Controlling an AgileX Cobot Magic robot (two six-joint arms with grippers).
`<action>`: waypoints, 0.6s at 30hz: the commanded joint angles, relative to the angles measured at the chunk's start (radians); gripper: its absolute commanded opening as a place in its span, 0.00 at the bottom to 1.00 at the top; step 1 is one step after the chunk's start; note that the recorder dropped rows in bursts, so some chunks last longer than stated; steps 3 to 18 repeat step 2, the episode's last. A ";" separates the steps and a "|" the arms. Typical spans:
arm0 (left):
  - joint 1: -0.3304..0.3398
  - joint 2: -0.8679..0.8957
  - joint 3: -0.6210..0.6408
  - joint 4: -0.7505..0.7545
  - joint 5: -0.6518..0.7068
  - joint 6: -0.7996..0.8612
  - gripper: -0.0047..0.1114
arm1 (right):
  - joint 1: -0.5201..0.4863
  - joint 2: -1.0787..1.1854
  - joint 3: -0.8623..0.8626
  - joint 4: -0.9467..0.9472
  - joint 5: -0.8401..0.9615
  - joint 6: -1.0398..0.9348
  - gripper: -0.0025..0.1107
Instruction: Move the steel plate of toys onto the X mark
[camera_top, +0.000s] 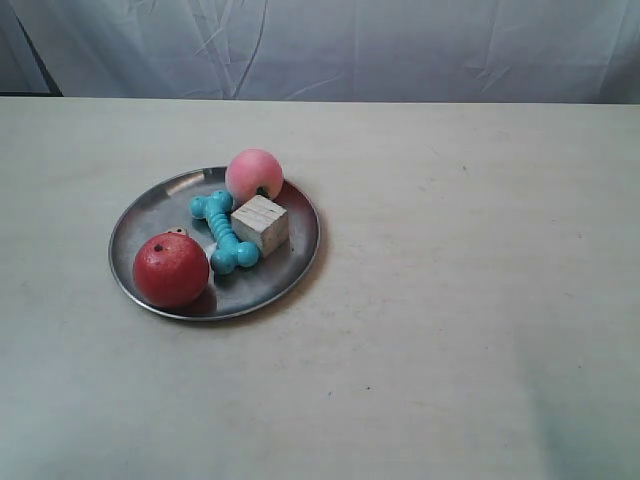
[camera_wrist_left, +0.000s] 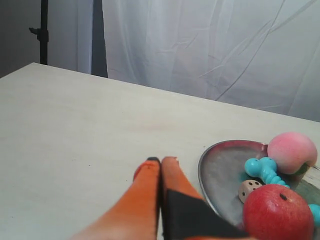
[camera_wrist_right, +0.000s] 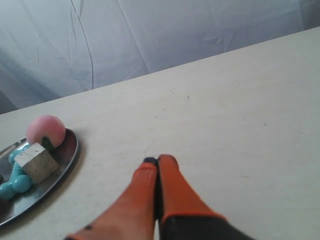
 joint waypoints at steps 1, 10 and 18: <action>0.002 -0.004 0.004 0.004 -0.010 0.002 0.04 | -0.004 -0.003 0.002 -0.003 -0.014 -0.005 0.02; 0.002 -0.004 0.004 0.004 -0.010 0.002 0.04 | -0.004 -0.003 0.002 -0.003 -0.014 -0.005 0.02; 0.002 -0.004 0.004 0.004 -0.010 0.002 0.04 | -0.004 -0.003 0.002 -0.003 -0.014 -0.005 0.02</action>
